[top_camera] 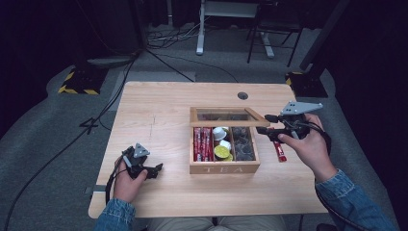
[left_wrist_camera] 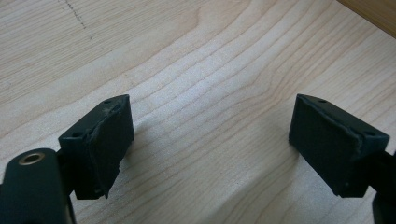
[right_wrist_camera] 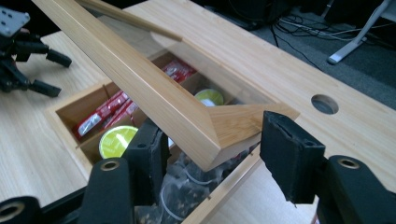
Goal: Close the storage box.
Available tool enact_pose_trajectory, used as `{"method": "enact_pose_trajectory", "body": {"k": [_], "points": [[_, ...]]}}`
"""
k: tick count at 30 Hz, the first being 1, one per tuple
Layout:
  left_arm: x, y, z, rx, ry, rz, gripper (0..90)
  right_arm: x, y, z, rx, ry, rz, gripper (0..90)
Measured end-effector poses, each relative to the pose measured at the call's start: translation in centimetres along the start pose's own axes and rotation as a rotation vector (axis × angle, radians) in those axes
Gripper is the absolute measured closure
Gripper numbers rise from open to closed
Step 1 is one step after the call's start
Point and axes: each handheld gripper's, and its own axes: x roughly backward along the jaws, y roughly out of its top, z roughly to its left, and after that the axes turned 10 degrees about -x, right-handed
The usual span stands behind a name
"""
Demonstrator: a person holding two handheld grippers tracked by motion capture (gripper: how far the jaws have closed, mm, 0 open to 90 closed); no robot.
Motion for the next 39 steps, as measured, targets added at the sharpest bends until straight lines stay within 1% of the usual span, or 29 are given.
{"method": "enact_pose_trajectory", "body": {"k": [4,7,8,11,12,15,19,20,22,28,30,32,39], "points": [[0.0,0.0,0.0,-0.002,0.000,0.001,14.3,0.0,-1.1,0.5,0.006,-0.005,0.018,42.1],[0.0,0.0,0.0,-0.002,0.000,0.001,14.3,-0.1,-1.5,0.7,0.009,-0.009,0.024,41.7],[0.0,0.0,0.0,-0.002,0.000,0.001,14.3,-0.2,-1.9,0.8,0.011,-0.009,0.036,40.8],[0.0,0.0,0.0,-0.002,0.000,0.001,14.3,-0.4,-2.4,0.9,0.012,-0.006,0.042,39.9],[0.0,0.0,0.0,-0.002,0.000,0.001,14.3,-0.5,-2.9,1.0,0.015,-0.009,0.046,39.4],[0.0,0.0,0.0,-0.002,0.000,0.001,14.3,-0.6,-3.2,1.1,0.017,-0.011,0.050,39.0],[0.0,0.0,0.0,-0.002,0.000,0.001,14.3,-0.9,-4.2,1.4,0.032,-0.020,0.076,37.5],[0.0,0.0,0.0,-0.002,0.000,0.001,14.3,-1.1,-4.7,1.5,0.032,-0.020,0.089,37.1],[0.0,0.0,0.0,-0.002,0.000,0.001,14.3,-1.2,-4.9,1.5,0.029,-0.017,0.095,37.1],[0.0,0.0,0.0,-0.002,0.000,0.002,14.3,-2.1,-6.7,1.6,0.011,-0.003,0.141,37.3],[0.0,0.0,0.0,-0.002,0.000,0.001,14.3,-2.2,-6.9,1.7,0.010,-0.002,0.145,37.3],[0.0,0.0,0.0,-0.002,0.001,0.003,14.3,-2.6,-7.7,1.7,0.004,0.003,0.166,38.1],[0.0,0.0,0.0,-0.002,0.000,0.001,14.3,-3.4,-8.6,1.9,0.007,0.001,0.202,38.4]]}}
